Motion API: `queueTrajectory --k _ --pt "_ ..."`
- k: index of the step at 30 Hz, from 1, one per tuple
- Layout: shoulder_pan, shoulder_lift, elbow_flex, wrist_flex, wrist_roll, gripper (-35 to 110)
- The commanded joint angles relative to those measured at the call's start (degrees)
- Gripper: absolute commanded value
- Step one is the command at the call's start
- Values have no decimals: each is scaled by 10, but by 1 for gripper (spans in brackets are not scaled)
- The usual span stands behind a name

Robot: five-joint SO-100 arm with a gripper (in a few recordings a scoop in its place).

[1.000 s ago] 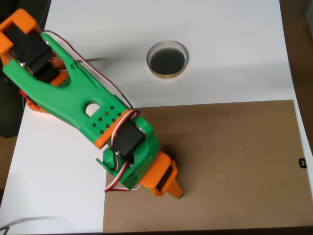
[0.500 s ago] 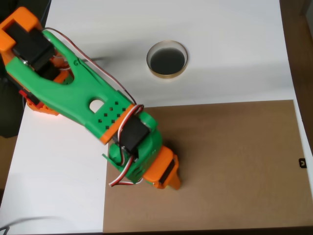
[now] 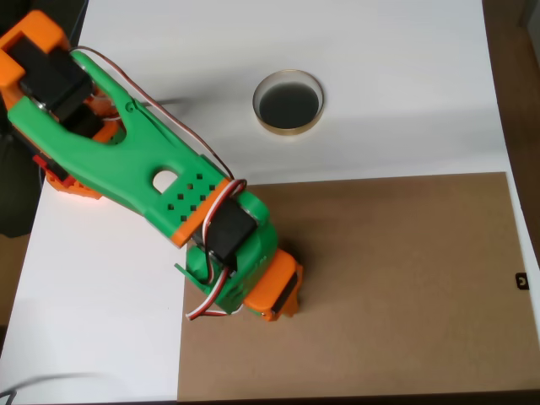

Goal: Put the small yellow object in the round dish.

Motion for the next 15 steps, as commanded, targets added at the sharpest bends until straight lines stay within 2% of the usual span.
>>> queueTrajectory --k 1,8,15 --pt "-10 56 -64 30 -19 0" --pt "-43 64 -149 102 -55 0" --pt "-146 120 -154 154 -74 0"
